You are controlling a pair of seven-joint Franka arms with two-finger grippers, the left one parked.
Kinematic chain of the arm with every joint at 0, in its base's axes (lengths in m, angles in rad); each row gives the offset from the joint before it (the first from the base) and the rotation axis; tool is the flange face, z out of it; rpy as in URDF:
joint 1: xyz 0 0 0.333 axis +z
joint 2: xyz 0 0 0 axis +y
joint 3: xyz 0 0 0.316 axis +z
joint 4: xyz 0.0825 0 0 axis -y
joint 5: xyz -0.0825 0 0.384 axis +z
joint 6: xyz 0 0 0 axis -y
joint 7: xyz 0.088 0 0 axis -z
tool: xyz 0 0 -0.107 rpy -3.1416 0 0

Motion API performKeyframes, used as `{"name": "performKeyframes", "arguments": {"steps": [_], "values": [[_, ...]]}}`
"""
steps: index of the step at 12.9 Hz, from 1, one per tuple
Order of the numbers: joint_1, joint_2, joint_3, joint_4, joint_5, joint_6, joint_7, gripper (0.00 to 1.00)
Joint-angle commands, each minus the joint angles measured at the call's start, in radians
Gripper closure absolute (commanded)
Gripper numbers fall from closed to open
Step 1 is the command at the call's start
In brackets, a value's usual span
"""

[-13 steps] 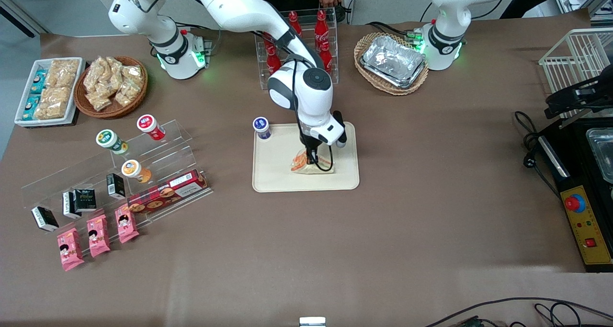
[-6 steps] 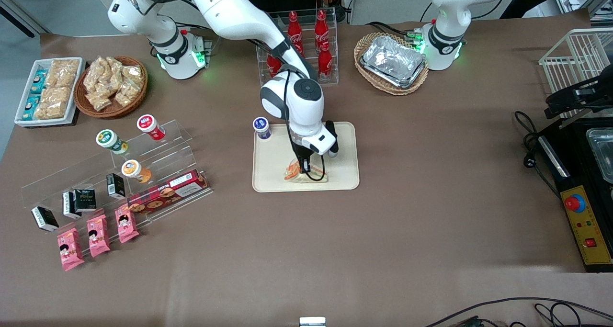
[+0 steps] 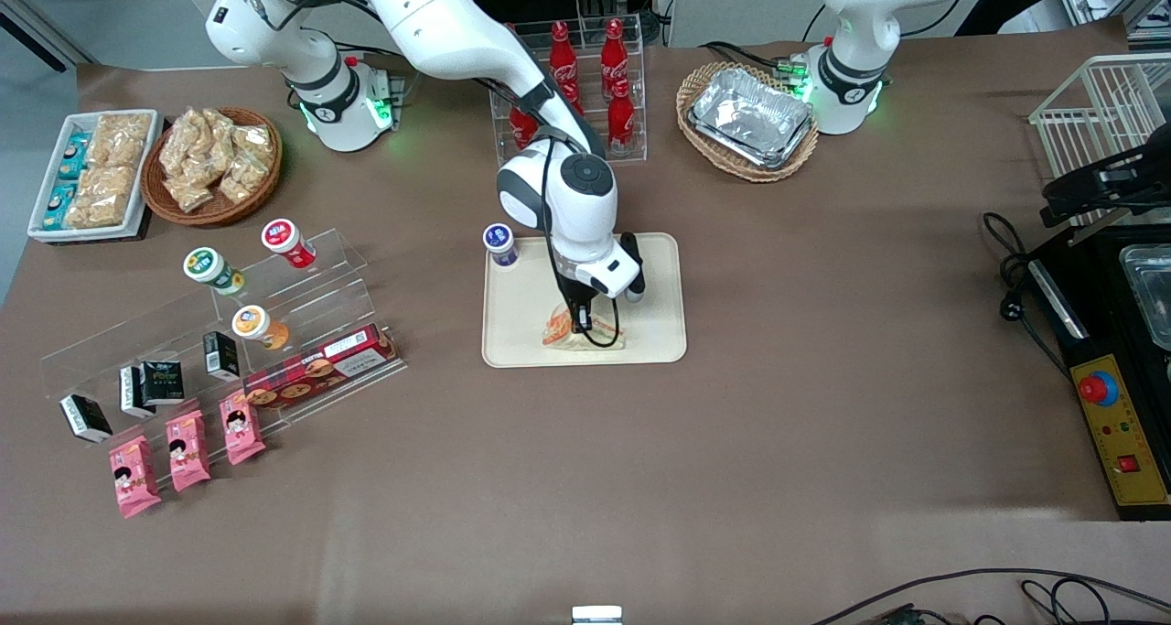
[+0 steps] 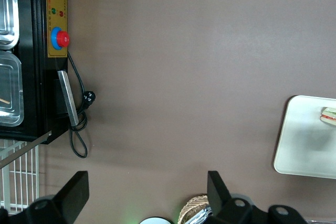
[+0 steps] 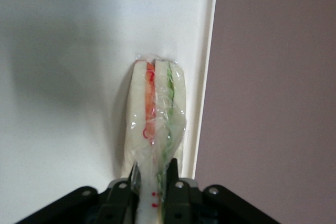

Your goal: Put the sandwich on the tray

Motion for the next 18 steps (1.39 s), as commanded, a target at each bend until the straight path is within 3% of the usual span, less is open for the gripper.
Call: {"name": "performKeyframes", "arguments": {"steps": [1,2,7,18], "values": [[0.003,0.010,-0.005,0.001,0.001,0.023,0.011,0.26],[0.003,0.007,-0.005,0.001,0.001,0.021,0.009,0.00],[-0.039,-0.048,-0.008,0.007,0.003,-0.003,0.006,0.00],[-0.318,-0.422,0.000,0.014,0.039,-0.442,-0.015,0.00]]}}
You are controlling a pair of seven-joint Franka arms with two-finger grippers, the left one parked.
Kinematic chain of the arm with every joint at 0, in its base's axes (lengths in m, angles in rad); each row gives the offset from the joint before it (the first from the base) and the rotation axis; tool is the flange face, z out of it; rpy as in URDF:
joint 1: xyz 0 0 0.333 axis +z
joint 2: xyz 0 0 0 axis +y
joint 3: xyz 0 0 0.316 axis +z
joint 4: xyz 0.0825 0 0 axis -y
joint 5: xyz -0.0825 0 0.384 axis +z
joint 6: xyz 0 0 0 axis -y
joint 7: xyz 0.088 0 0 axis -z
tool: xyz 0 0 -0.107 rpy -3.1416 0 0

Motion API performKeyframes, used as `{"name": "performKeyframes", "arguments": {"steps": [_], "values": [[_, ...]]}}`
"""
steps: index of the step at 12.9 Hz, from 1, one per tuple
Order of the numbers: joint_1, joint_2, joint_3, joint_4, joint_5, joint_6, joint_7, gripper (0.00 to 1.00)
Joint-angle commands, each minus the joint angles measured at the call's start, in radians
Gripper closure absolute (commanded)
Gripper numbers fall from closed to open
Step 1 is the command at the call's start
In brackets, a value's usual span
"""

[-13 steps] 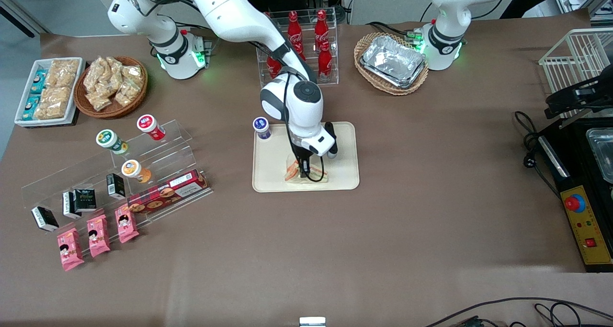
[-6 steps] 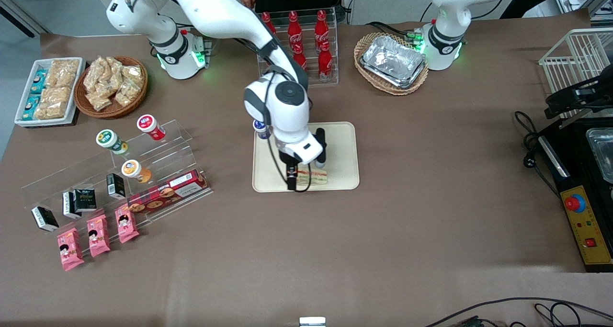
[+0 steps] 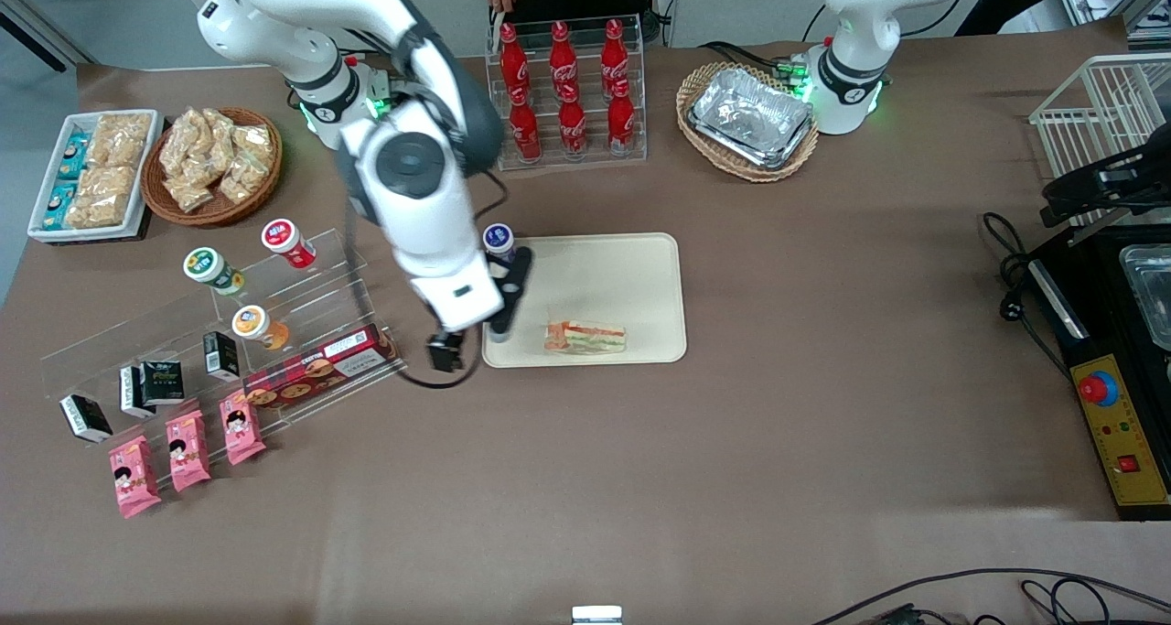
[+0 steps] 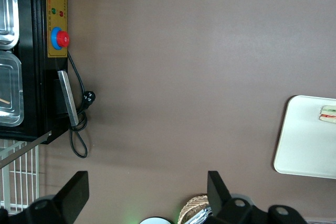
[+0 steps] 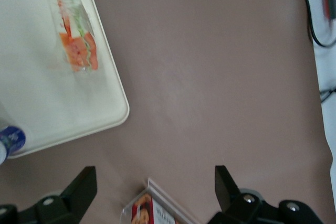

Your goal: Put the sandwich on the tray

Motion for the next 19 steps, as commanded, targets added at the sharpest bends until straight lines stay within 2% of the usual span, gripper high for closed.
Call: {"name": "performKeyframes", "arguments": {"steps": [1,7,13,16,19], "values": [[-0.078,-0.097,0.015,-0.019,0.030,-0.103,-0.017,0.00],[-0.286,-0.252,0.015,-0.019,0.033,-0.269,-0.017,0.00],[-0.503,-0.318,-0.011,-0.001,0.033,-0.335,-0.011,0.00],[-0.517,-0.358,-0.089,0.003,0.036,-0.359,0.028,0.00],[-0.520,-0.396,-0.131,0.012,0.059,-0.408,0.220,0.00]]}}
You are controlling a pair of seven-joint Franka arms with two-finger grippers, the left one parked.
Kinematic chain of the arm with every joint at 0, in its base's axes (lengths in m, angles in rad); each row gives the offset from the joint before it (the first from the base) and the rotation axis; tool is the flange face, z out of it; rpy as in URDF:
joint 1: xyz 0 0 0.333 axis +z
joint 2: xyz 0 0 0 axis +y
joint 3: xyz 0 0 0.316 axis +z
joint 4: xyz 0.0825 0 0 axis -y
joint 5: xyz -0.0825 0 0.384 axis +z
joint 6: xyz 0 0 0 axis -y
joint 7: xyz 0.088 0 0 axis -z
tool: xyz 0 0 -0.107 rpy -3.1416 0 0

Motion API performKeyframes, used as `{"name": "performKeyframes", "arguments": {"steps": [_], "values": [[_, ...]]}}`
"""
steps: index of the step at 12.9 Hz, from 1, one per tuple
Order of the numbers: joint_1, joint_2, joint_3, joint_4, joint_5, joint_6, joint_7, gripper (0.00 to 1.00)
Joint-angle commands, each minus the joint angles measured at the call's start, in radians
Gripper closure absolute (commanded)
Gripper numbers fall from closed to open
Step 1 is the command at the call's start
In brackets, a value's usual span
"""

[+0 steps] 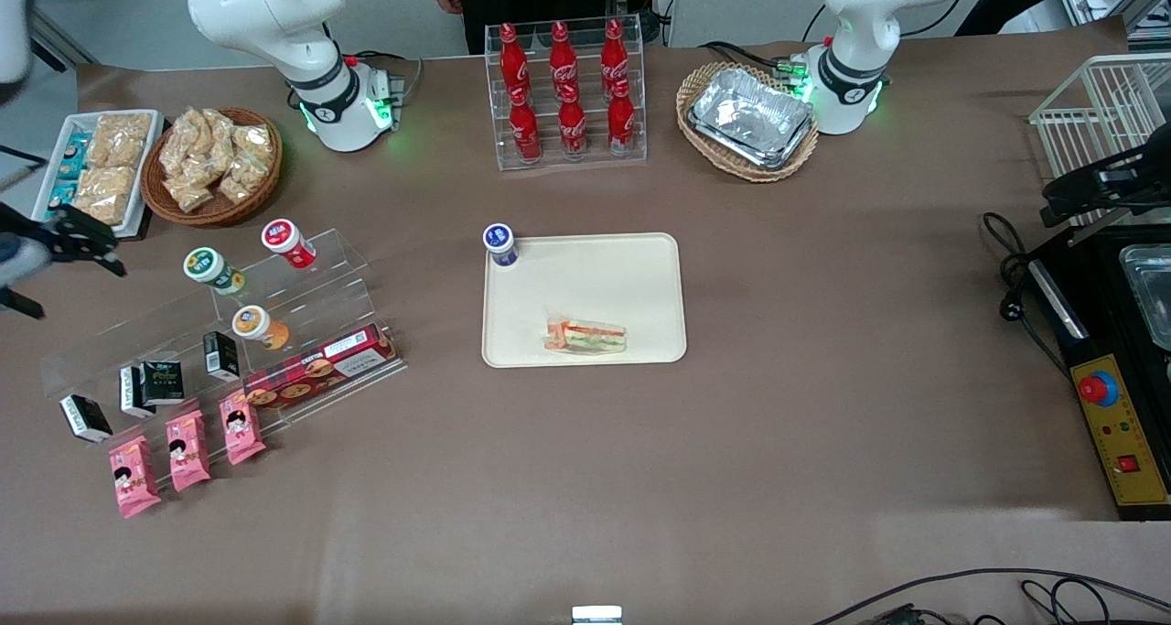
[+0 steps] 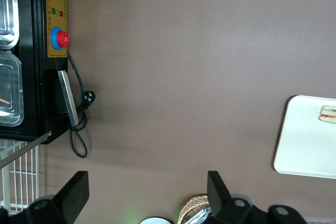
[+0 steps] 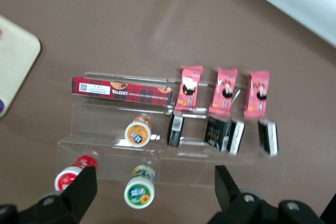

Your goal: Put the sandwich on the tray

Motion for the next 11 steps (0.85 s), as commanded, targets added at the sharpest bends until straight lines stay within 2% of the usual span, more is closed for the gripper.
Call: {"name": "performKeyframes", "arguments": {"steps": [1,5,8,10,11], "values": [[0.002,-0.048,-0.021,0.011,0.028,-0.058,0.169,0.00],[0.005,-0.114,-0.009,0.009,0.012,-0.118,0.395,0.00],[0.008,-0.135,-0.003,0.011,0.008,-0.130,0.430,0.00],[0.017,-0.134,0.000,0.026,-0.041,-0.130,0.437,0.00],[0.014,-0.134,0.010,0.029,-0.043,-0.130,0.440,0.00]]}}
